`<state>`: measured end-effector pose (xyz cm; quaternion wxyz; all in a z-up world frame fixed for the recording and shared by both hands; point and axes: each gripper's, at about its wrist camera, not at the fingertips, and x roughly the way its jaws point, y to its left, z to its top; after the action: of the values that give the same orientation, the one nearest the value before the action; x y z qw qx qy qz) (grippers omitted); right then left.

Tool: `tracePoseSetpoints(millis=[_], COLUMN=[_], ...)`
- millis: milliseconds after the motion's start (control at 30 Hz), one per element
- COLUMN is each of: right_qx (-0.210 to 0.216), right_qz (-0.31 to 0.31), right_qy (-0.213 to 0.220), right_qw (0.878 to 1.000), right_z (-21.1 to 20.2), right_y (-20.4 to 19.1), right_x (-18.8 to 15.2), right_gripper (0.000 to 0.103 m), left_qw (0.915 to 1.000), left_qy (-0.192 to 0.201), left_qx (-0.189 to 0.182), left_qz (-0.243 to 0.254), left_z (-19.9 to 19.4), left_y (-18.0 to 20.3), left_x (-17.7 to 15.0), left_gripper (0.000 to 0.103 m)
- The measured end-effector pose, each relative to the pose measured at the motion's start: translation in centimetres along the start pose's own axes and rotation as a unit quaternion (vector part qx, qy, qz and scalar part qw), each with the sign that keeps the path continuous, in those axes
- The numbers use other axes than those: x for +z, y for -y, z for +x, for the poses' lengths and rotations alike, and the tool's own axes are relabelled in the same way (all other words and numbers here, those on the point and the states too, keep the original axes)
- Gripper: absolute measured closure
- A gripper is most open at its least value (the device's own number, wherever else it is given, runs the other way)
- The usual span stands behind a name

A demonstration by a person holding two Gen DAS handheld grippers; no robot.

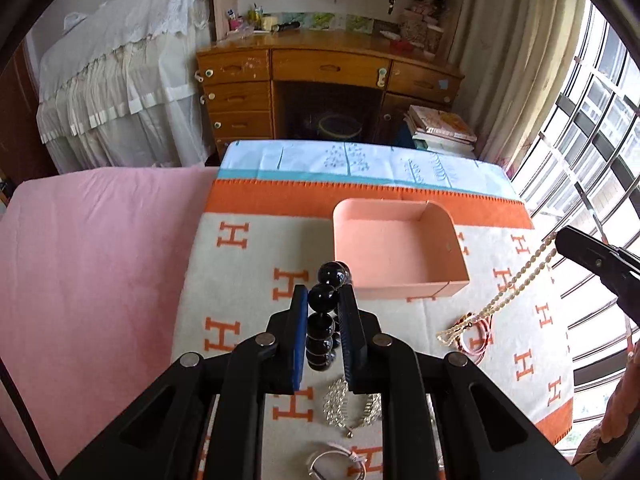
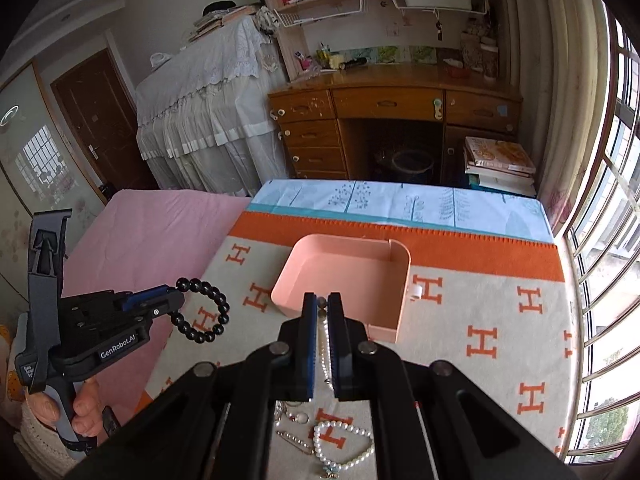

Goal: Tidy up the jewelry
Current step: 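Carry the bead bracelet into the pink box and open the left tool while the right tool carries the necklace, then lower the pearl necklace into the pink box and open the right tool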

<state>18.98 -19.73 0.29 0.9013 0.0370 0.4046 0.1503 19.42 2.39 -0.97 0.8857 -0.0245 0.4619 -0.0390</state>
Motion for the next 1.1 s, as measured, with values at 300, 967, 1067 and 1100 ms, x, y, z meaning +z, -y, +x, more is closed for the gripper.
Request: tracePoseSetpoints(millis=[300,967,1067,1100], right_qx=[-0.017,-0.026,-0.026,-0.026], right_qz=[0.03,0.044,0.046,0.05], right_qy=[0.042,0.071,0.063,0.059], right_qw=[0.999,0.996,0.997,0.997], right_z=[0.7,2.7,3.5,3.9], right_y=[0.9,1.8,1.8,1.9], right_x=[3.9,7.0,7.0,6.9], right_gripper=[0.098,0.098,0.098,0.098], left_qw=[0.9999,0.9992,0.9979,0.9974], left_qy=[0.0,-0.003,0.041,0.049], left_qx=[-0.001,0.016,0.033,0.034], left_qz=[0.013,0.037,0.038,0.042], left_z=[4.8,14.4,12.6,12.1], left_y=[3.7,6.5,6.4,6.4], left_x=[4.7,1.9,1.3,1.1], left_gripper=[0.09,0.043,0.033,0.033])
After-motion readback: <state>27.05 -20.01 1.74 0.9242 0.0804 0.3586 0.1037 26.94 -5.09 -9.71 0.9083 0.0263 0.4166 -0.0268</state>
